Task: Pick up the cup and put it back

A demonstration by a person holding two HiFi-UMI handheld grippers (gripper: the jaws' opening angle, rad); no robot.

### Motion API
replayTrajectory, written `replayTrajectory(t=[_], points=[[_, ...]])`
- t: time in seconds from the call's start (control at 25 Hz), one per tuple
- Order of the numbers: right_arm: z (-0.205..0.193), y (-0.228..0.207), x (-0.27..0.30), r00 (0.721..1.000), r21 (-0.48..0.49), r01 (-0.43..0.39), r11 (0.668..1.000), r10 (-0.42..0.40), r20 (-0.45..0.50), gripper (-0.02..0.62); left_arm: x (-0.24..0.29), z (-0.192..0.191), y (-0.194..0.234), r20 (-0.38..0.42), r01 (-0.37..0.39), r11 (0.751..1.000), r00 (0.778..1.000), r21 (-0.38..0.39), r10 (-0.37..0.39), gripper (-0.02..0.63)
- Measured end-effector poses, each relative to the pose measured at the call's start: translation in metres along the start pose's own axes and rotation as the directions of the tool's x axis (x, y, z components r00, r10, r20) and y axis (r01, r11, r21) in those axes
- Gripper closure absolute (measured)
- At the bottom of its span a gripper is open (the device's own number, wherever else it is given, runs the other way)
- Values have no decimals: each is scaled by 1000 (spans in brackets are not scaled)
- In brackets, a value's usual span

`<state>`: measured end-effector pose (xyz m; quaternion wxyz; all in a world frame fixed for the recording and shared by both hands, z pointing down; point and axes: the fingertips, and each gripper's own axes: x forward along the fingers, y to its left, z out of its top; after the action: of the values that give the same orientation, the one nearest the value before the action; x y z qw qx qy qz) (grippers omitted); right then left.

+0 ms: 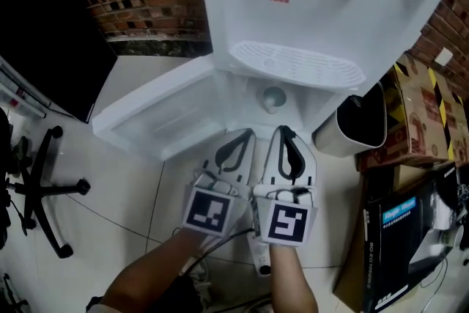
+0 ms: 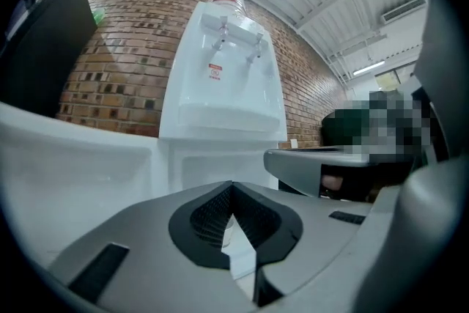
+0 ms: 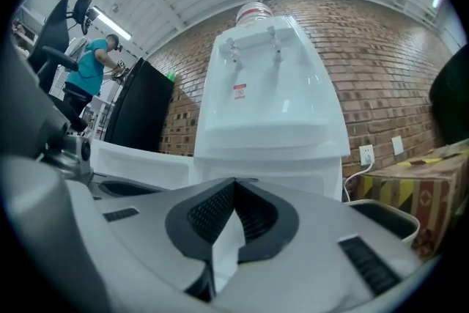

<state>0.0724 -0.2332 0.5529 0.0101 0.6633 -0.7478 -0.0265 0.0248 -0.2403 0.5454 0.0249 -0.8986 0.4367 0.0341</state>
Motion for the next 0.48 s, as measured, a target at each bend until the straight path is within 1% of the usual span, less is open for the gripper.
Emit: replayTrajectory(t=[0.08,0.16,0.32,0.48], points=[[22,3,-5,1000,-4,-9,1000,9,-11,589,-1,25,-5,-7,31,999,999,37,-31,606],[49,9,-11,1000,4,-21,1000,21,-16,589,-7,52,-7,-19,43,998,999,49,-42,606],[112,26,-29,998,27,-56,998,57,-30,589,-31,109,-2,-48,-17,1000,999,8,17,606],[178,41,-51,995,25,-95,995,96,-37,589,-52,178,-6,-40,-44,999,998,29,45,606]])
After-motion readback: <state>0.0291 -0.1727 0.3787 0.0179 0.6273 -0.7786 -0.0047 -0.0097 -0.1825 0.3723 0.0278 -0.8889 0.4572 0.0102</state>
